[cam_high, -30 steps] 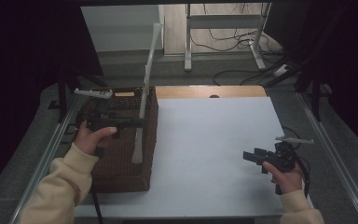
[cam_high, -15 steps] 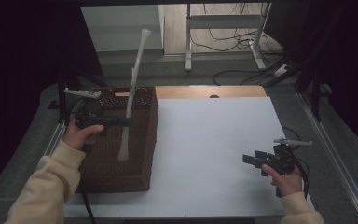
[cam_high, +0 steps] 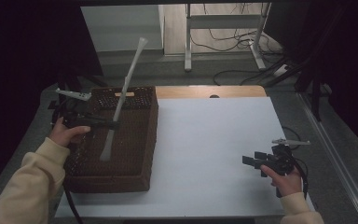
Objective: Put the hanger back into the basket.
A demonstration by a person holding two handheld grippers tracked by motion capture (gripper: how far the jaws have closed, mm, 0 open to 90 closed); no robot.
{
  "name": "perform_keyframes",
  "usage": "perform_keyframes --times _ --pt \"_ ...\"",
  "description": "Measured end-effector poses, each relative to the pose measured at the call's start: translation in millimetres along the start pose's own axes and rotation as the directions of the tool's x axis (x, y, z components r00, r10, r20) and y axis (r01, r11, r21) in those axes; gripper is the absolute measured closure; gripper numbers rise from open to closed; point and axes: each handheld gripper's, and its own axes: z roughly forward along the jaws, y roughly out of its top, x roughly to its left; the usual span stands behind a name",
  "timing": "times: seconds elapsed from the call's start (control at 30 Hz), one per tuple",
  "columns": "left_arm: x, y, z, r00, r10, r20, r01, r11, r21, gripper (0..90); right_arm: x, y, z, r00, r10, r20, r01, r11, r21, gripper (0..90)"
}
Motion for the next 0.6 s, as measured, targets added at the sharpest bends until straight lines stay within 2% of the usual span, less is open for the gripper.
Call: perform_keyframes --times 0.13,0.2,0.33,0.53,0.57,0.6 --pt "5.9 -9.8 -1.2 0.9998 0.016 0.014 -0.017 0.9985 0.053 81.3 -0.2 -0.6 0.4 1.0000 0.000 0.003 0.000 1.000 0.005 23.5" --pt "7.0 -11.5 -1.2 0.9997 0.016 0.017 -0.017 0.9980 0.062 81.3 0.0 -0.6 0.6 1.0000 0.003 0.002 -0.003 1.000 0.009 23.5" --pt "12.6 -22.9 -1.5 1.0000 0.003 -0.001 -0.002 0.9968 0.080 81.3 -0.3 -0.5 1.2 1.0000 0.000 0.006 0.000 1.000 0.013 23.5" --pt "16.5 -34.9 -1.7 0.9999 -0.011 -0.008 0.012 0.9940 0.109 81.3 -0.2 -0.9 1.2 0.9999 -0.005 0.009 0.005 1.000 0.017 23.5" --pt "18.1 -41.1 -1.0 0.9997 -0.016 -0.019 0.019 0.9908 0.134 81.3 -0.1 -1.0 1.4 0.9999 -0.004 0.010 0.004 1.000 0.017 23.5" --pt "19.9 -44.8 -1.3 0.9996 -0.026 -0.012 0.028 0.9902 0.137 81.3 -0.1 -1.0 1.4 0.9999 -0.005 0.010 0.005 1.000 0.018 23.5"
